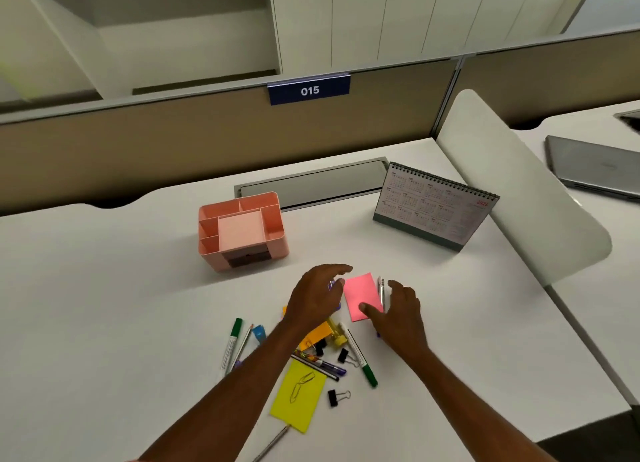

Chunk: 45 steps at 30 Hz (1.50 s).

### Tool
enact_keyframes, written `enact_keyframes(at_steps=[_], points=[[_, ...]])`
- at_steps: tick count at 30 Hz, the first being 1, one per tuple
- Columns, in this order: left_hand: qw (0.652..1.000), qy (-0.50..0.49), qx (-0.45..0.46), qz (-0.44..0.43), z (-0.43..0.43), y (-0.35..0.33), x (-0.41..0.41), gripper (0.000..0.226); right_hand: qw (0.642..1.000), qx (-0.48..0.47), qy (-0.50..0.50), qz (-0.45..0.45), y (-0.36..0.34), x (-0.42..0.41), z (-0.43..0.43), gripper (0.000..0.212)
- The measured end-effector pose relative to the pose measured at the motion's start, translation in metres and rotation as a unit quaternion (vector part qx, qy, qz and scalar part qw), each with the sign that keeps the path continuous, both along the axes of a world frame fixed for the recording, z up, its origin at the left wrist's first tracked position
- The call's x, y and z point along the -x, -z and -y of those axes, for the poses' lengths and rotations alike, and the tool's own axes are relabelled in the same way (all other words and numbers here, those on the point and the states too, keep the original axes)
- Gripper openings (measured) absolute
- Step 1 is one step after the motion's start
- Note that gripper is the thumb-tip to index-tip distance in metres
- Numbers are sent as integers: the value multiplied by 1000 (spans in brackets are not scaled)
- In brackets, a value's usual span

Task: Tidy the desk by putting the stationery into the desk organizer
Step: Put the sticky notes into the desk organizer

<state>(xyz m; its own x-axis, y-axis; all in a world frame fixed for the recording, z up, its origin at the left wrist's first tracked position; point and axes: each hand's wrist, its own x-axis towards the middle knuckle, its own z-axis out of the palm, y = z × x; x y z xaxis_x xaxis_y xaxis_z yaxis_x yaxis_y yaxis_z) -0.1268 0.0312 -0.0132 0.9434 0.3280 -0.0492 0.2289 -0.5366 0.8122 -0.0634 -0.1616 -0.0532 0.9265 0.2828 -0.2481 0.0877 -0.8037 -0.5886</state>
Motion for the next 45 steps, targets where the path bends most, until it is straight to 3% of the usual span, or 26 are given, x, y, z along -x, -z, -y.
enact_keyframes(at_steps=[8,16,20,24,29,35,41,45], points=[[994,-72,78,-2,9,9,46,21,997,72,26,13,-13,26,-27,65],[994,-77,79,-6,5,3,61,29,998,46,44,22,-16,32,-27,25],[995,-79,59,12,-1,-1,63,16,997,-5,67,31,-28,31,-30,7],[996,-78,19,49,-8,-8,62,20,993,-83,38,79,-51,28,-38,8],[991,-55,-42,114,-18,-36,52,44,964,-137,-141,181,-90,26,-58,10],[978,-75,-95,170,-57,-67,46,23,923,-150,-255,245,-131,14,-102,19],[961,-184,-32,203,-98,-84,44,18,918,-161,-241,270,-153,-17,-140,17],[952,-210,-74,212,-121,-94,36,26,904,-164,-261,295,-162,-31,-171,16]])
